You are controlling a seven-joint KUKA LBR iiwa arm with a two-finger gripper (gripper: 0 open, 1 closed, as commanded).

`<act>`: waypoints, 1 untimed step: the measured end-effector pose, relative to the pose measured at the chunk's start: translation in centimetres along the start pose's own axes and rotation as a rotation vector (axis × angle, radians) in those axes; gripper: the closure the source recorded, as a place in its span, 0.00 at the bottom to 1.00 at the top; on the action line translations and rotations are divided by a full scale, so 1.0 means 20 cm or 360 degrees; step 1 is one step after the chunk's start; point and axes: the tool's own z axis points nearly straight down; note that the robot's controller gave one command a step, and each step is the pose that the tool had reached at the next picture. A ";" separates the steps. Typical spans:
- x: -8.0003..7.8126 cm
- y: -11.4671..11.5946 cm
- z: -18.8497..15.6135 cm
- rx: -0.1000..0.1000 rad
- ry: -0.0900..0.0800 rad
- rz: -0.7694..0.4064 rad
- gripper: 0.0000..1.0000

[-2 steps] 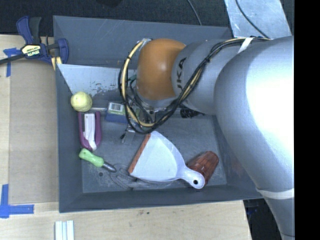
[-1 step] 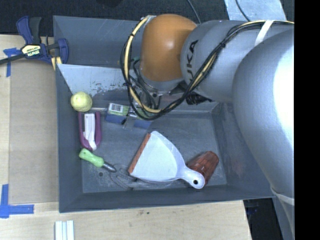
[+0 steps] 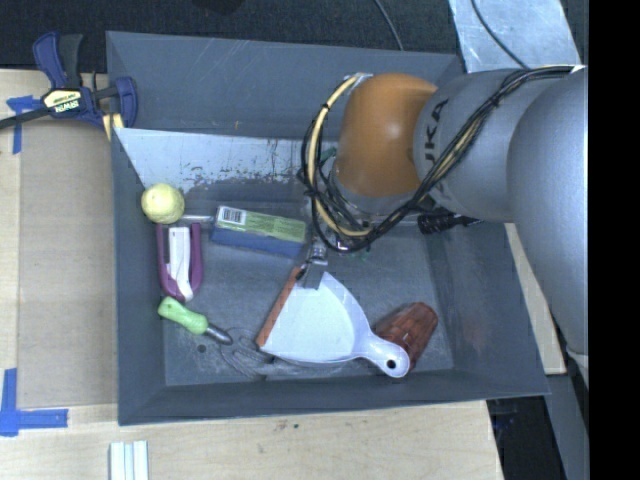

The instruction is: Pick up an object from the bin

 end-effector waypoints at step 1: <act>0.00 0.38 0.15 -0.0021 -0.0020 0.0331 0.00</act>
Offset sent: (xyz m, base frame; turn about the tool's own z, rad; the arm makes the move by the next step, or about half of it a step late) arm -0.0007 0.0699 -0.0294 -0.0363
